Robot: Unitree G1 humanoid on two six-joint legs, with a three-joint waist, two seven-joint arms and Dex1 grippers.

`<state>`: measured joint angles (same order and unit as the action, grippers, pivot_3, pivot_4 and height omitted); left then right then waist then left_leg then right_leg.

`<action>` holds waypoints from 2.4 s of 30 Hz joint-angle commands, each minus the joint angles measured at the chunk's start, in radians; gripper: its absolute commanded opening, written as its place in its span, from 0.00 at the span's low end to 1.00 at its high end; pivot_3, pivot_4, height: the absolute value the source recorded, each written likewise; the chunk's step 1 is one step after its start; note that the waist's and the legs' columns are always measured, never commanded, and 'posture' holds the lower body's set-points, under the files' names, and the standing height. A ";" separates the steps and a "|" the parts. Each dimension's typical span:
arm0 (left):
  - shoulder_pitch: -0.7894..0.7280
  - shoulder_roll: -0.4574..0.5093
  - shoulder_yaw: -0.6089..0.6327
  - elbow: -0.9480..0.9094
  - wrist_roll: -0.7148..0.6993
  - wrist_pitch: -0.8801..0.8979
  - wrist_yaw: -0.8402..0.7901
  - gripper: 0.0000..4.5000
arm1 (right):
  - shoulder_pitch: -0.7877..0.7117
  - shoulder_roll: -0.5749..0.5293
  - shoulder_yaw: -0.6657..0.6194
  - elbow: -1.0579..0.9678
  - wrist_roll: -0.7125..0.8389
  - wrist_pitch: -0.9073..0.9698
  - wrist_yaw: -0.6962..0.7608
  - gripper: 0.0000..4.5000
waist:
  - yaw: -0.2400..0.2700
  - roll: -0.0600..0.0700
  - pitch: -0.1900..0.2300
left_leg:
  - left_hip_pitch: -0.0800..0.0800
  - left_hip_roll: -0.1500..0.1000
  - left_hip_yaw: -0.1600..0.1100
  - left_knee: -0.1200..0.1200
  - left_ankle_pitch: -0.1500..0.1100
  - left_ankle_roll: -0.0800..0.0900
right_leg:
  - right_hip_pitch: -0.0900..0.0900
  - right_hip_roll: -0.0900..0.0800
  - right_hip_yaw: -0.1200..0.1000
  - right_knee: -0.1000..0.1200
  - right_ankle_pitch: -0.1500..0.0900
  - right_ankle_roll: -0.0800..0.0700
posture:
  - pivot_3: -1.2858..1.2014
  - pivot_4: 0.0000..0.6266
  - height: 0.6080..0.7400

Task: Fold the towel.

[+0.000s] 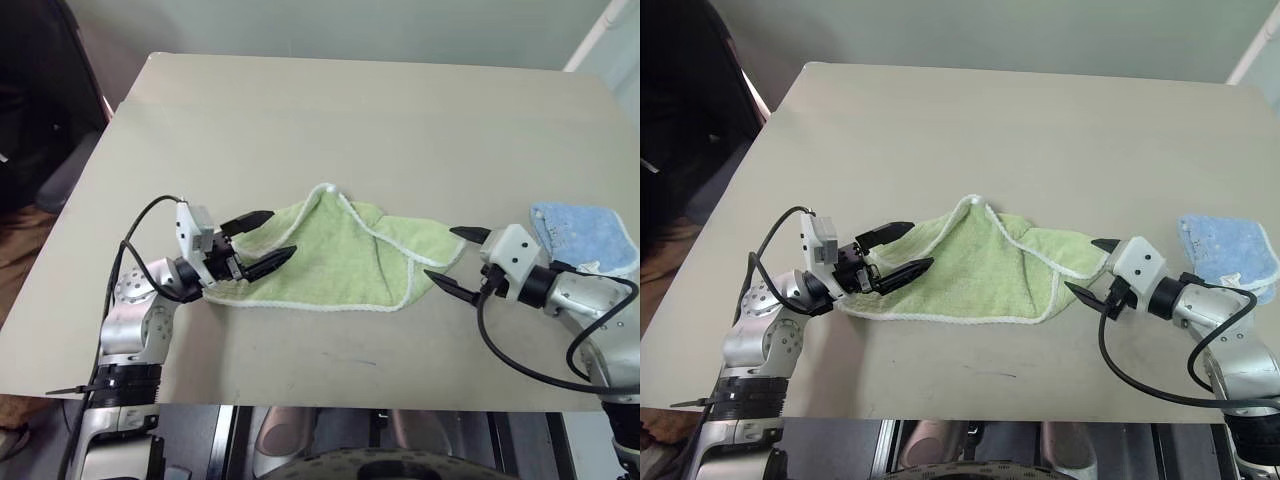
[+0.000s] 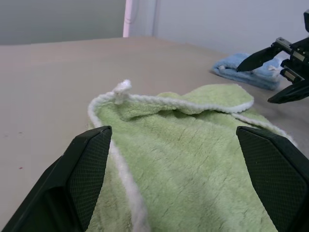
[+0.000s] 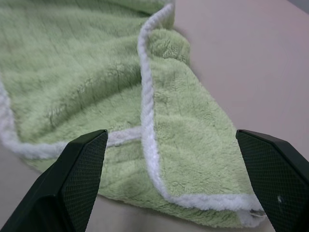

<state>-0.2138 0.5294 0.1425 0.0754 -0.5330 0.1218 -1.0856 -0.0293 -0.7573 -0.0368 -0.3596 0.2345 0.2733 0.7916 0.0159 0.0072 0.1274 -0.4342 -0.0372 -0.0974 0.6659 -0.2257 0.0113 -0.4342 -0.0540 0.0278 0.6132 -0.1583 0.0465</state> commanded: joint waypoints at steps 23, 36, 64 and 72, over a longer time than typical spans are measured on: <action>0.008 -0.042 -0.012 -0.055 0.028 -0.046 0.039 0.99 | -0.148 0.064 0.085 0.260 -0.276 -0.269 -0.112 1.00 | -0.002 0.000 0.000 | 0.000 0.001 0.000 0.000 0.001 -0.004 | 0.000 0.000 -0.001 -0.002 0.006 -0.001 | 0.52 0.24 1.00; 0.018 -0.043 -0.022 -0.079 0.021 -0.037 0.050 0.99 | -0.169 0.071 0.086 0.258 -0.278 -0.303 -0.104 1.00 | -0.002 0.000 0.000 | 0.000 0.001 0.000 0.000 -0.001 -0.007 | 0.000 0.000 -0.001 -0.002 0.006 -0.001 | 0.52 0.24 1.00; -0.004 -0.029 0.009 -0.075 0.020 -0.025 0.101 1.00 | -0.204 0.044 0.062 0.221 -0.215 -0.310 -0.016 0.01 | -0.002 0.000 0.000 | 0.000 0.002 0.000 0.000 -0.001 -0.008 | 0.000 0.000 -0.001 -0.002 0.006 -0.002 | 0.52 0.24 1.00; -0.036 0.056 0.011 0.060 0.124 -0.122 0.073 1.00 | -0.304 0.046 -0.019 0.160 -0.112 -0.195 -0.029 0.01 | -0.006 0.000 0.000 | 0.000 0.002 0.000 -0.001 0.000 -0.010 | -0.001 0.000 -0.001 -0.002 0.007 -0.003 | 0.52 0.24 1.00</action>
<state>-0.2300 0.5718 0.1308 0.1312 -0.4126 0.0378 -1.0024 -0.2965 -0.7083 -0.0110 -0.1465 0.0791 0.0549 0.7707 0.0099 0.0074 0.1276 -0.4346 -0.0355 -0.0972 0.6650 -0.2261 0.0016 -0.4354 -0.0535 0.0270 0.6112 -0.1513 0.0437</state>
